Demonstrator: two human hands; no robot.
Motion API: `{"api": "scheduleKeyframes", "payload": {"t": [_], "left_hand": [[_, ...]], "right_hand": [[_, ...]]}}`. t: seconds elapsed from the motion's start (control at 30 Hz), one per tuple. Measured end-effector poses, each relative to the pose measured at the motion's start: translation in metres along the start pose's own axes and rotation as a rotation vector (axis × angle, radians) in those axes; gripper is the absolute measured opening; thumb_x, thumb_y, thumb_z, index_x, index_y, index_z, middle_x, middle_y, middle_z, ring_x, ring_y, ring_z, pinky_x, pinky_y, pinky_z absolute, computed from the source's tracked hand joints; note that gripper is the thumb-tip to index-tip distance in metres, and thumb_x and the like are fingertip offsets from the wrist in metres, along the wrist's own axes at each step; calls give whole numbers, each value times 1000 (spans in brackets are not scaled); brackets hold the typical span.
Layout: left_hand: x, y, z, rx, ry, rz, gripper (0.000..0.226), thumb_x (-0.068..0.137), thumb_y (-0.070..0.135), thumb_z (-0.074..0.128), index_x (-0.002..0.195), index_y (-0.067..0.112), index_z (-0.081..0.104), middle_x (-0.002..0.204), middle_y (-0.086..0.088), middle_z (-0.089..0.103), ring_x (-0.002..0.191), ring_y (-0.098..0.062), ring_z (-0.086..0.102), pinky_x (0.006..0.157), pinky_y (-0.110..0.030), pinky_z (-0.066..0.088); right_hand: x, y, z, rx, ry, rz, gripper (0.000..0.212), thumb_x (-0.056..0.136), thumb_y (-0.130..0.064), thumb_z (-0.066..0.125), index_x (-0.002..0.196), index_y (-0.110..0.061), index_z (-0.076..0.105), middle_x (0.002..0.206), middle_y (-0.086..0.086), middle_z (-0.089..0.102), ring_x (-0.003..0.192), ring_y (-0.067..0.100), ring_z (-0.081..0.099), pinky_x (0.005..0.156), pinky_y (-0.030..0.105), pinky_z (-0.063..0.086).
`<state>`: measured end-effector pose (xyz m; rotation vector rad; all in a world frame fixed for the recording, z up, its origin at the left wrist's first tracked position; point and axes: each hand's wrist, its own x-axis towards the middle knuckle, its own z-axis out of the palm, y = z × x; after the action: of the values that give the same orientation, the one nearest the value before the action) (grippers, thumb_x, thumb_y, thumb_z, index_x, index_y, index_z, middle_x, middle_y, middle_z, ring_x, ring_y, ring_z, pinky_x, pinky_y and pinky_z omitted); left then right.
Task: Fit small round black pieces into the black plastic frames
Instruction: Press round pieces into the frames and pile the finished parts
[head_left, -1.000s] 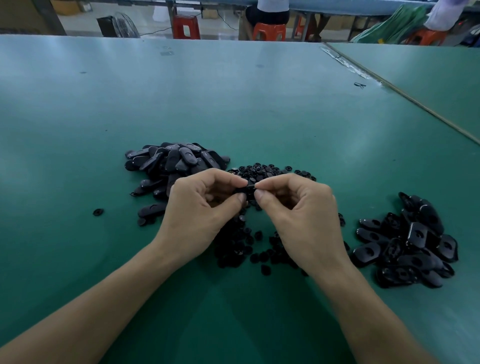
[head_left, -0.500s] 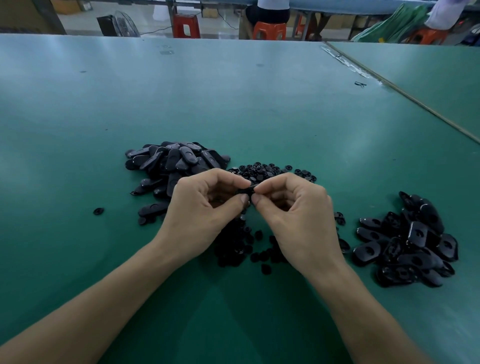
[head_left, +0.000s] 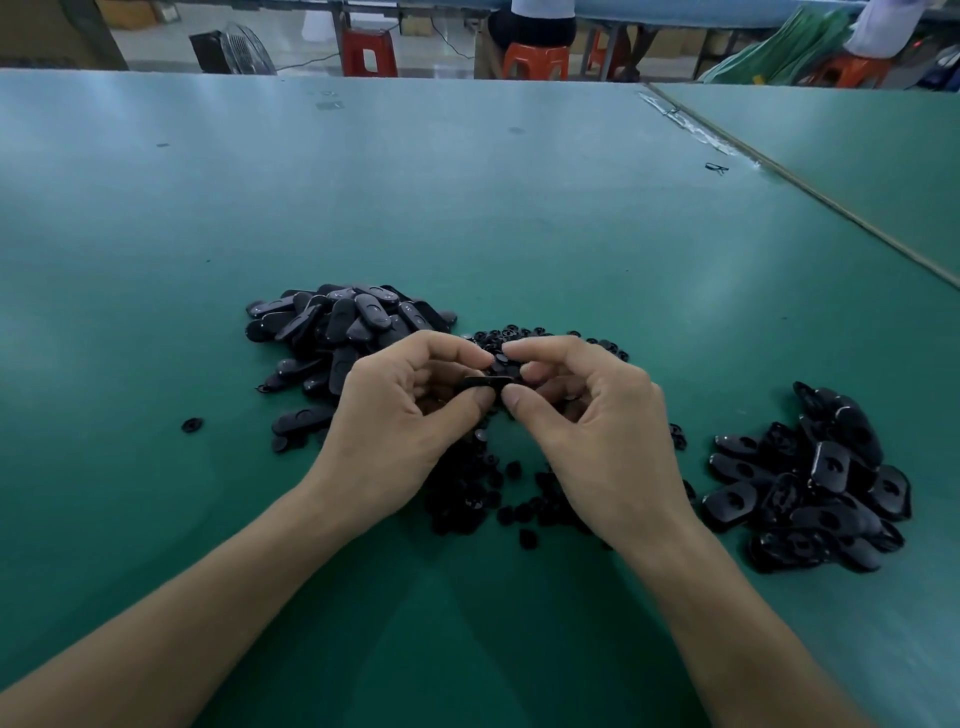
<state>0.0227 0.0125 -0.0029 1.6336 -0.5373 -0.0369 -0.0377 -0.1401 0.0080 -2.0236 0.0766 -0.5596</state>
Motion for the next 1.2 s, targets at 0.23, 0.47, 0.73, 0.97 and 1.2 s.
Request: {"api": "scheduleKeyframes", "payload": {"t": [0.23,0.47,0.73,0.97,1.2], "left_hand": [[0,1,-3,-40,-22,-25,30,82,-3,77,94,23,70,87,-6,76,77,-13,70,74,-28,60],[-1,-1,-3,-40,-2,-47,23,71,20,80,94,22,75,87,-2,78,79,-14,73,76,-26,61],[0,1,-2,-72,22,-83,25,63,19,82,87,21,77,78,-8,77,67,-16,72,71,-28,63],[0,1,-3,-34,30,-59,30,72,-6,83,86,20,77,75,-7,77,64,-11,71,68,-23,61],[-1,-1,-2,18,11,-14,29,73,-6,83,78,23,78,68,-1,74,58,-9,67,61,-19,57]], "right_hand": [[3,3,-4,96,-59,37,21,84,-10,79,93,-29,78,86,-18,76,83,-3,71,77,11,53],[3,5,-5,77,-86,80,16,83,-14,81,88,-28,76,80,-16,75,77,0,71,71,12,53],[0,-2,-4,0,-76,71,17,84,-12,77,81,-28,73,77,-19,72,69,-4,67,63,7,48],[1,-3,-7,20,-108,103,16,85,-13,78,82,-28,74,77,-15,74,72,-1,69,68,13,53],[3,-1,-9,8,-148,108,18,85,-11,78,82,-28,74,77,-12,74,76,3,70,75,24,57]]}}
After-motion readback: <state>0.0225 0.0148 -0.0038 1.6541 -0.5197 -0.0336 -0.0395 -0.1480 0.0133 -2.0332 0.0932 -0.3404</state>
